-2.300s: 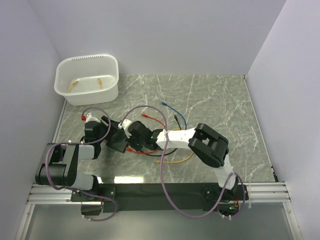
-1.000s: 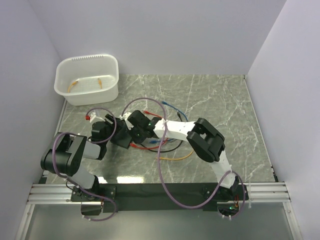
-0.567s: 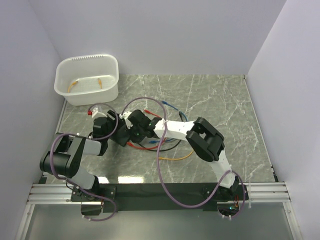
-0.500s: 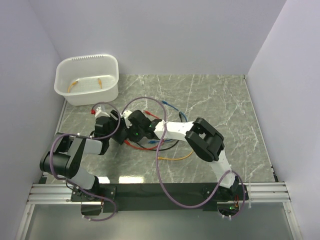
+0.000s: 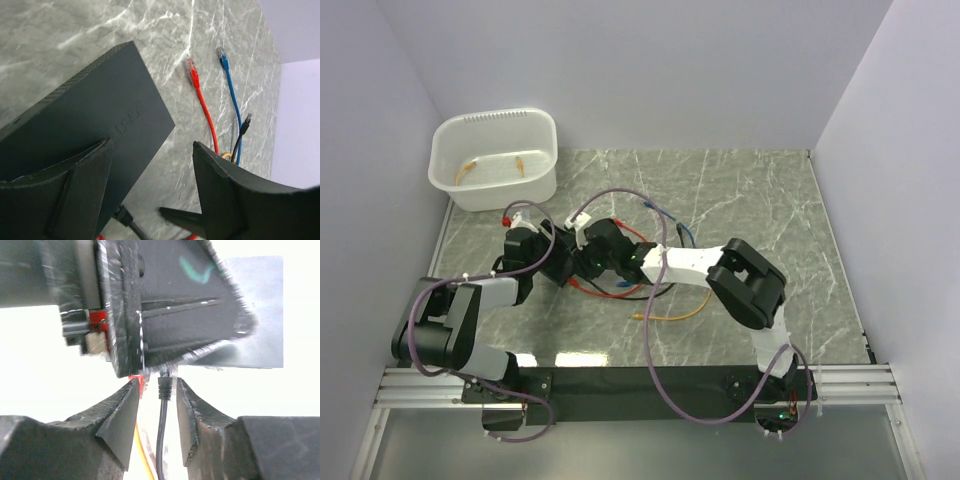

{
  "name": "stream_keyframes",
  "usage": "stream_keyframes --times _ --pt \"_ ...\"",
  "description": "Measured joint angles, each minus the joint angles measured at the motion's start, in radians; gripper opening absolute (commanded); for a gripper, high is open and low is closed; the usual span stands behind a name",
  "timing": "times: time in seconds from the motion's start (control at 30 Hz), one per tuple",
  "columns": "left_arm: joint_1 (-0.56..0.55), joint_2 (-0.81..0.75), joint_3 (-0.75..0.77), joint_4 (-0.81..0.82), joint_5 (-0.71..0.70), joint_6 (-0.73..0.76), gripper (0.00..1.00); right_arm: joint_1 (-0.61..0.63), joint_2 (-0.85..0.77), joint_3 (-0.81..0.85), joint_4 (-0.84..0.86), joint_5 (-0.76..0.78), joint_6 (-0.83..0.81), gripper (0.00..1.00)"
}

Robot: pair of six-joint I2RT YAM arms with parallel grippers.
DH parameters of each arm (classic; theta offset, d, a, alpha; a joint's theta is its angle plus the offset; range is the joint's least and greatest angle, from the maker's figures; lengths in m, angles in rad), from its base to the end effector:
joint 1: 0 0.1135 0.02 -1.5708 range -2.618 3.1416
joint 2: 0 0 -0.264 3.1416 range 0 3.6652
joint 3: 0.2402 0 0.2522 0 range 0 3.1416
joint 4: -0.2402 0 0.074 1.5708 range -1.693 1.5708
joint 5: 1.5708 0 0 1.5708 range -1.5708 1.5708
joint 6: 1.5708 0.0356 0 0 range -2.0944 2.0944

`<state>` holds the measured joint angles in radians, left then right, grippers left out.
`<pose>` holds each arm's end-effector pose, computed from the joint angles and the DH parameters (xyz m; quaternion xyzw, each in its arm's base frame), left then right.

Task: Insert the plug into the switch port

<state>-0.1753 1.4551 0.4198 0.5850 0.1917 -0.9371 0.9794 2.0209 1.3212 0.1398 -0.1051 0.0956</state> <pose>0.2590 -0.0528 0.1483 -0.2663 0.8017 -0.3481 0.4064 0.2498 0.3786 0.1813 -0.3967 0.7789 0.2870 0.3918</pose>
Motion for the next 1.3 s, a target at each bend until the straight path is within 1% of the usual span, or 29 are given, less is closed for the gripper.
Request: stream_keyframes --times 0.13,0.33,0.47,0.57,0.7,0.8,0.87,1.03,1.17,1.3 --pt "0.014 -0.025 0.017 -0.076 0.018 0.002 0.72 0.001 -0.065 -0.035 0.022 0.032 0.000 0.45" --pt "0.025 -0.073 0.063 -0.216 0.019 0.021 0.72 -0.004 -0.113 -0.079 0.022 0.105 0.017 0.45" --pt "0.035 -0.145 0.094 -0.285 0.007 0.039 0.72 -0.021 -0.133 -0.087 0.005 0.146 0.032 0.45" --pt "0.038 -0.212 0.105 -0.321 -0.013 0.053 0.73 -0.048 -0.147 -0.087 -0.010 0.181 0.048 0.48" --pt "0.039 -0.293 0.105 -0.348 -0.046 0.061 0.73 -0.076 -0.153 -0.047 -0.113 0.287 0.074 0.50" --pt "0.039 -0.342 0.095 -0.350 -0.067 0.064 0.73 -0.084 -0.154 0.006 -0.237 0.378 0.103 0.52" --pt "0.039 -0.357 0.080 -0.350 -0.077 0.064 0.73 -0.083 -0.160 0.012 -0.288 0.398 0.119 0.54" --pt "0.039 -0.356 0.050 -0.362 -0.084 0.064 0.72 -0.079 -0.201 -0.048 -0.396 0.387 0.134 0.62" --pt "0.039 -0.344 0.048 -0.362 -0.084 0.064 0.72 -0.060 -0.206 -0.093 -0.442 0.362 0.112 0.63" --pt "0.039 -0.344 0.042 -0.361 -0.084 0.064 0.72 -0.013 -0.193 -0.099 -0.472 0.347 0.080 0.63"
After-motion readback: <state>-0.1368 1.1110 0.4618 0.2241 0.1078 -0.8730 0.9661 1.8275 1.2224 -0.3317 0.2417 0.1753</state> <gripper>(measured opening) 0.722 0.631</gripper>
